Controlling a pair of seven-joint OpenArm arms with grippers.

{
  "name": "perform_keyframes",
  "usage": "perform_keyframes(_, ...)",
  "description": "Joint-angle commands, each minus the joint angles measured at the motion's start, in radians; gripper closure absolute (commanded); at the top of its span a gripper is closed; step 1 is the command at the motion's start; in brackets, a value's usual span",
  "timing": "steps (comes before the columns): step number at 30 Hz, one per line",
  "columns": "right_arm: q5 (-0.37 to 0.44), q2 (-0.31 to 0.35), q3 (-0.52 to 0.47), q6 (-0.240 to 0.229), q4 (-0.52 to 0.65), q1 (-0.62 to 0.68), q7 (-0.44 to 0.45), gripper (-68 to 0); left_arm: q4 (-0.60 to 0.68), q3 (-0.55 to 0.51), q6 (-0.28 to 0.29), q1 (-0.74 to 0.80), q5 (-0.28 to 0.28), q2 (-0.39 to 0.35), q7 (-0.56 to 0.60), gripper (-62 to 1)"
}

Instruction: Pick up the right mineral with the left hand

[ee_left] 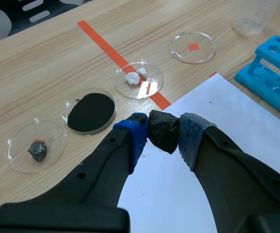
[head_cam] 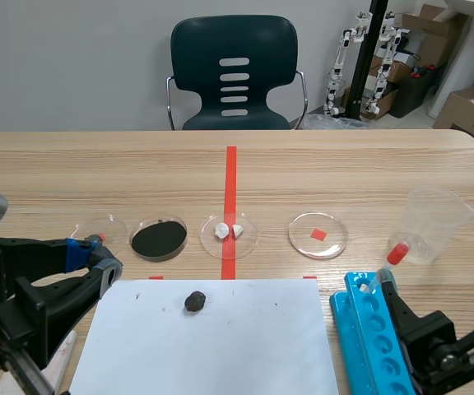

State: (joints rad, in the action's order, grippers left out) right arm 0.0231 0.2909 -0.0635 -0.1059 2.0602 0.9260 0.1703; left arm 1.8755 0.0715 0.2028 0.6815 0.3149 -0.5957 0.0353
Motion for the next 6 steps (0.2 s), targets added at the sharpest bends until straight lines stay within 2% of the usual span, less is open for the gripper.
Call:
perform_keyframes(1,0.007,0.0,-0.003,0.003,0.018,-0.002,0.011,-67.9,0.018,0.006,-0.001,-0.006,0.01,0.005,0.021,-11.1)
perform_keyframes(6,0.007,0.0,-0.003,0.003,0.018,-0.002,0.011,-67.9,0.018,0.006,-0.001,-0.006,0.01,0.005,0.021,-11.1)
